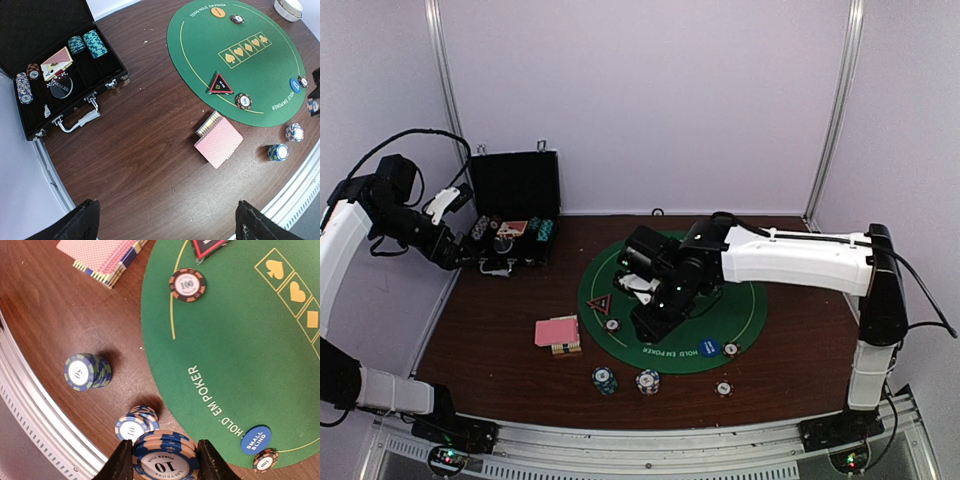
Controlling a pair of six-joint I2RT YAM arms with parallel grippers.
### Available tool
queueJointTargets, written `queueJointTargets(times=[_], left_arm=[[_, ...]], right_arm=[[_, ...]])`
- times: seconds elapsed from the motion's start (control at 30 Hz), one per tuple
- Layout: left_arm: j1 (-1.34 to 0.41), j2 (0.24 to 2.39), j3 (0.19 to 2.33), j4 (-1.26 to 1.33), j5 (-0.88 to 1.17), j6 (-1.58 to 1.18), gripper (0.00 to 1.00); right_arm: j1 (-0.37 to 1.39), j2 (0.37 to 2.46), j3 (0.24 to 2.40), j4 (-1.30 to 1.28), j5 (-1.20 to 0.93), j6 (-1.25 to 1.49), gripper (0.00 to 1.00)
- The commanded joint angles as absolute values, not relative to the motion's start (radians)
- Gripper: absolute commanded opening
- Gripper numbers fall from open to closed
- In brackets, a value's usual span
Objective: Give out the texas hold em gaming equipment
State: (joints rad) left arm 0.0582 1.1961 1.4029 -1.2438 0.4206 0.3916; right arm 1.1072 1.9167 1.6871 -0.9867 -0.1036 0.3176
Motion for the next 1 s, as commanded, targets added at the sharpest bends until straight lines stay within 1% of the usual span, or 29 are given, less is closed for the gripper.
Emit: queueJointTargets(times=[0.0,0.4,0.63,0.97], left_arm=[[0.064,1.201,1.436,-1.241,0.426,0.404,0.97],[0.064,1.216,1.440,-1.241,0.433,0.399,0.98],[0.064,1.228,1.448,-1.242,0.435,0.398,0.97],[0.064,1.246,1.450,-1.241,0.436,0.399,0.97]], right_arm=[[1.045,1.862,1.744,-1.028,-0.049,0.315,0.00],[0.745,1.888,1.855,-0.986,0.015,0.279,0.00],[0.614,2.041,1.987,-0.965,0.025,0.262,0.00],[0.492,2.276,2.156,-0.965,0.007,0.265,0.00]])
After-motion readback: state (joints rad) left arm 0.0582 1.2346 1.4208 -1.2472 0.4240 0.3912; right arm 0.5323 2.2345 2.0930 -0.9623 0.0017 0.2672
